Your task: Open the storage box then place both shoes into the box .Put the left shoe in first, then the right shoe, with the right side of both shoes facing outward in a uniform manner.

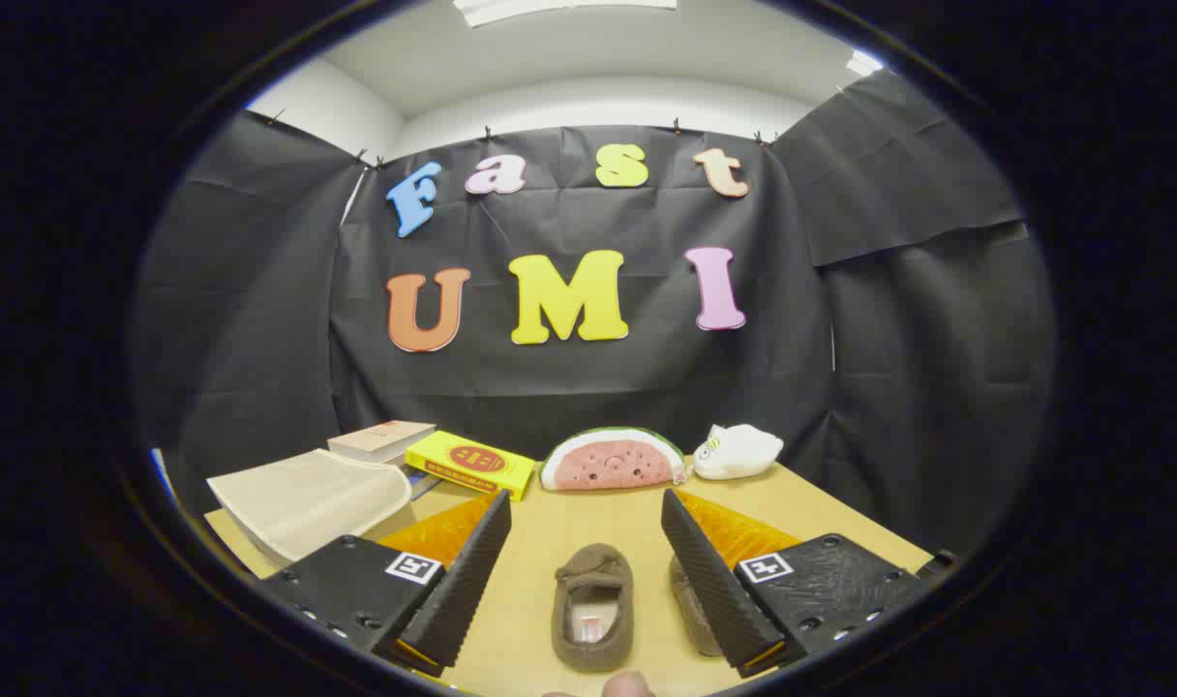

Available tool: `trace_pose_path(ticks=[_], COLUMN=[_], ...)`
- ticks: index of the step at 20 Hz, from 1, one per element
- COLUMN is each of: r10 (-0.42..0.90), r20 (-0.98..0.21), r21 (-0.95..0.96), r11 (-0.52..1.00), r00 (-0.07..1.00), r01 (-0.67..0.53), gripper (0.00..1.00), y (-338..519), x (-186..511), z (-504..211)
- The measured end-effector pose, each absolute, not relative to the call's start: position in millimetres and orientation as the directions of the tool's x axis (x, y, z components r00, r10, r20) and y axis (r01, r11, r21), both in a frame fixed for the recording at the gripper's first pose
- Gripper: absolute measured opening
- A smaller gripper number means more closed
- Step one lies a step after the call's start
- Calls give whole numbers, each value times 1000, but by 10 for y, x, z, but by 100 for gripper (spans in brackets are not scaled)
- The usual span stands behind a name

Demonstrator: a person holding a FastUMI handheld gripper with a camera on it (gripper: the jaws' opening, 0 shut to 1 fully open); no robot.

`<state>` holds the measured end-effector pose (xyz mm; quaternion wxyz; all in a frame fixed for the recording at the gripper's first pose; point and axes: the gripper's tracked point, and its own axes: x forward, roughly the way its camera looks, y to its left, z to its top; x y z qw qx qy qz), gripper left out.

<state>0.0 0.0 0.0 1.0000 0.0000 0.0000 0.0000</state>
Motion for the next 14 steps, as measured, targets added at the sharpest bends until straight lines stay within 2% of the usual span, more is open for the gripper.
trace_pose_path(ticks=[14], r10=[17], r20=[11], r21=[-29], r11=[999], r00=[1000], r01=[-16], gripper=[95], y=[121], x=[50], z=[-15])
